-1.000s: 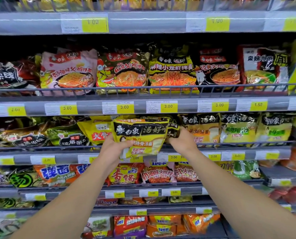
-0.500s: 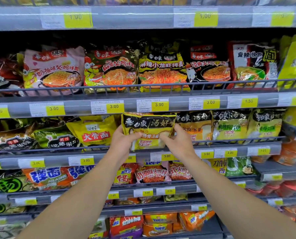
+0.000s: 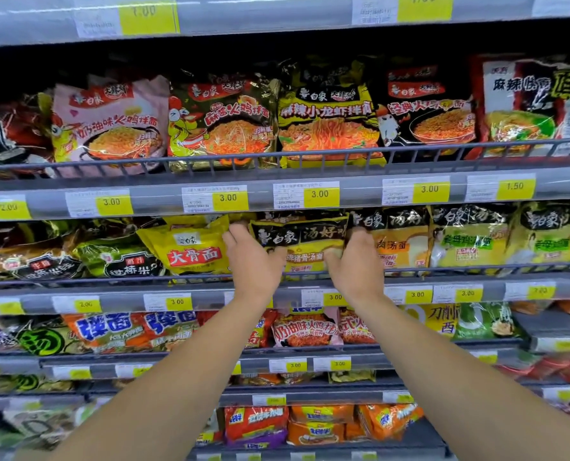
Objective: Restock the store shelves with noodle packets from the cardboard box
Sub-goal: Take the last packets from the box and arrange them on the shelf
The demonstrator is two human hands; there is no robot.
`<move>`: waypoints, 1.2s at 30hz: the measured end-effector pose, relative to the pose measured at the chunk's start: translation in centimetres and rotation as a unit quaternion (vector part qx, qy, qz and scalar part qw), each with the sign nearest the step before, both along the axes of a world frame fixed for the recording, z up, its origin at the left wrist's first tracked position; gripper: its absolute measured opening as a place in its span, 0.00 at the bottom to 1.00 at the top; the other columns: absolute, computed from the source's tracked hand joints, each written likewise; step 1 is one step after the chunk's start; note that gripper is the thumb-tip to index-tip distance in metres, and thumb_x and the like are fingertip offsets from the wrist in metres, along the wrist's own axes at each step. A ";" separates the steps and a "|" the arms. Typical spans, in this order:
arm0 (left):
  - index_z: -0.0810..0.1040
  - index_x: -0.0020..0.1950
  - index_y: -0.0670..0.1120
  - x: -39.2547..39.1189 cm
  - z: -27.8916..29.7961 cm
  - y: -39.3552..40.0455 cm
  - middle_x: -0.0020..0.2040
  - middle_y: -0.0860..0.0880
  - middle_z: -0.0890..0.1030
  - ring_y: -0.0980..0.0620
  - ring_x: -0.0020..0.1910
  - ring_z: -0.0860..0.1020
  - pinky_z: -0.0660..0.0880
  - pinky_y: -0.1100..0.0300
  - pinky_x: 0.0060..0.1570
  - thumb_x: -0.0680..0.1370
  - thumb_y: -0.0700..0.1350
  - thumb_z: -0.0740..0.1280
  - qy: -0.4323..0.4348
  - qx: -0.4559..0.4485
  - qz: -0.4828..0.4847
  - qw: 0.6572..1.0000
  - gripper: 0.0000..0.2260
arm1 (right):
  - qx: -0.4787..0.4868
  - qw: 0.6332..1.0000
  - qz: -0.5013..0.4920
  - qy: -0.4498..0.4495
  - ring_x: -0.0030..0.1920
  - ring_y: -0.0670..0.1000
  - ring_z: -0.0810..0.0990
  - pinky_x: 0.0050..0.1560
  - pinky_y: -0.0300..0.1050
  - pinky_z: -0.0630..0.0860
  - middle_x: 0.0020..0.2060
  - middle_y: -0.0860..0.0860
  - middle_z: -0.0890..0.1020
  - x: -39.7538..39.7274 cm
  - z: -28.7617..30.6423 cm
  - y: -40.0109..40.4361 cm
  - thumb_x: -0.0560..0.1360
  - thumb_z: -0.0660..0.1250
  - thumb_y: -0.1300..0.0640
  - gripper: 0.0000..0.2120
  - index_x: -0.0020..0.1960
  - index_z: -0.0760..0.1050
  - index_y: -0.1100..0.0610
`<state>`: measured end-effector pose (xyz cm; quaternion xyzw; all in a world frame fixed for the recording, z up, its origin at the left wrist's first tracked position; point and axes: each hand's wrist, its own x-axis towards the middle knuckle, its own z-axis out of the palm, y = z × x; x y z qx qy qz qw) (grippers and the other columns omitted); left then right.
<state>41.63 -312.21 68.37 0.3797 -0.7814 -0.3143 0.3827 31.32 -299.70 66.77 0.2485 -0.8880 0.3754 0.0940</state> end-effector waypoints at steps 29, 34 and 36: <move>0.59 0.78 0.51 -3.4 -1.2 -3.7 0.76 0.44 0.63 0.43 0.75 0.61 0.66 0.51 0.69 0.79 0.41 0.61 -0.287 -0.107 -0.222 0.926 0.28 | 0.219 0.965 0.127 0.068 0.51 0.59 0.80 0.43 0.48 0.72 0.50 0.55 0.81 -0.8 0.3 -2.5 0.79 0.57 0.51 0.16 0.63 0.74 0.55; 0.56 0.79 0.49 -3.9 -0.7 -4.4 0.77 0.42 0.61 0.41 0.74 0.63 0.65 0.54 0.70 0.78 0.37 0.59 -0.312 -0.083 -0.258 0.910 0.29 | 0.280 0.955 0.102 0.009 0.50 0.60 0.80 0.42 0.45 0.68 0.47 0.58 0.82 -0.8 0.9 -3.7 0.80 0.56 0.52 0.13 0.45 0.73 0.59; 0.54 0.79 0.49 -3.9 -0.7 -4.6 0.77 0.42 0.60 0.41 0.74 0.63 0.64 0.53 0.71 0.79 0.37 0.58 -0.320 -0.079 -0.266 0.906 0.30 | 0.289 0.952 0.102 -0.019 0.50 0.61 0.79 0.42 0.45 0.69 0.48 0.60 0.82 -0.8 1.1 -4.0 0.80 0.55 0.52 0.14 0.43 0.72 0.59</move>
